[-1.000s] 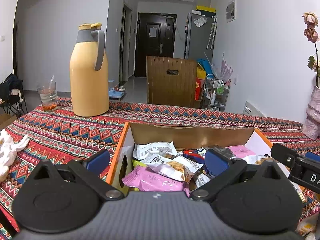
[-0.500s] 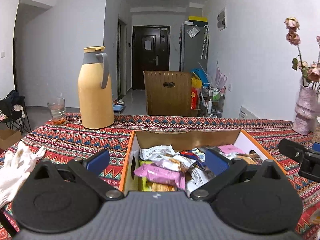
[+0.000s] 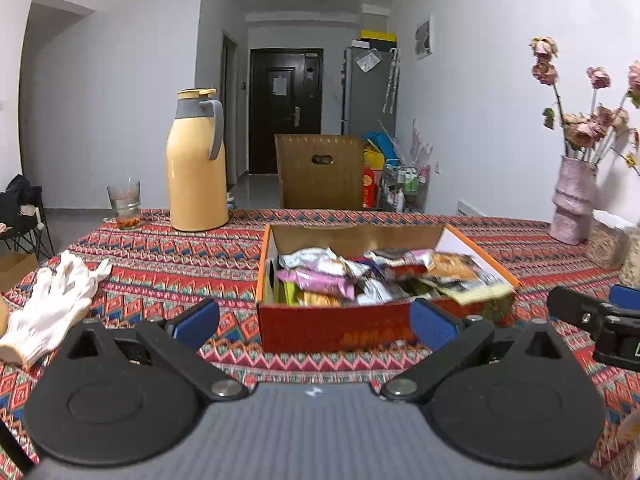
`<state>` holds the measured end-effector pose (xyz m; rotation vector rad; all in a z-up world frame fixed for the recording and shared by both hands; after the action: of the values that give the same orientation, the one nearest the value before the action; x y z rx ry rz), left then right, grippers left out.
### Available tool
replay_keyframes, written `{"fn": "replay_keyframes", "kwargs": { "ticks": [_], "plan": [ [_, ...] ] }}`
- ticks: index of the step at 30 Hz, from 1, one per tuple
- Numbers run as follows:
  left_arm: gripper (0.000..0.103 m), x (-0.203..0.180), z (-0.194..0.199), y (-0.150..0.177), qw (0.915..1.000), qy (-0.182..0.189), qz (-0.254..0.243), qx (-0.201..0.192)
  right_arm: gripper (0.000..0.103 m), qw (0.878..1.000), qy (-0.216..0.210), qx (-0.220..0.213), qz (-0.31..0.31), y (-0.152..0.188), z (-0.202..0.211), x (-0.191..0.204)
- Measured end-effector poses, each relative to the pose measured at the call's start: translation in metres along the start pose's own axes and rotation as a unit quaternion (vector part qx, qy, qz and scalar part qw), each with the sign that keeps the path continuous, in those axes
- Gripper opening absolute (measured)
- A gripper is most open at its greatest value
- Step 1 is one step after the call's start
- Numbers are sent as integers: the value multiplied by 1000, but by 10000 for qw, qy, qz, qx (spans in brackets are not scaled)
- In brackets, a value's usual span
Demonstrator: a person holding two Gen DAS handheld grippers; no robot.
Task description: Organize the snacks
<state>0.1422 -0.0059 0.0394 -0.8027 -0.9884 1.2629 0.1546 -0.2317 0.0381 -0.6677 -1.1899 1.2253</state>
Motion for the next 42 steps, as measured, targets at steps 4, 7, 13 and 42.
{"fn": "replay_keyframes", "kwargs": {
  "ticks": [4, 7, 13, 42],
  "plan": [
    [103, 0, 15, 14, 9999, 116, -34, 32, 103, 9999, -30, 93, 100, 15, 19, 2],
    [103, 1, 23, 26, 9998, 191, -1, 98, 103, 9997, -37, 187, 133, 25, 29, 2],
    [103, 1, 32, 48, 9992, 265, -77, 290, 103, 9991, -38, 395, 133, 43, 43, 1],
    [103, 2, 37, 74, 9975, 340, -105, 608, 103, 9972, 59, 738, 54, 63, 45, -2]
  ]
}}
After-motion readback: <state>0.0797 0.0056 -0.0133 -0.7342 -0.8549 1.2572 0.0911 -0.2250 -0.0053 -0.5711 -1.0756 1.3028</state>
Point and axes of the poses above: each gripper's, at about its wrist camera, not at the fingertips, and z roughly against the way its jaws point, x to its left, y to its underside, the point moved 3 cm from there along -z, roughly the way its jaws point, and after that the axes turned 11 degrees about -z, right-handed, at the moved point
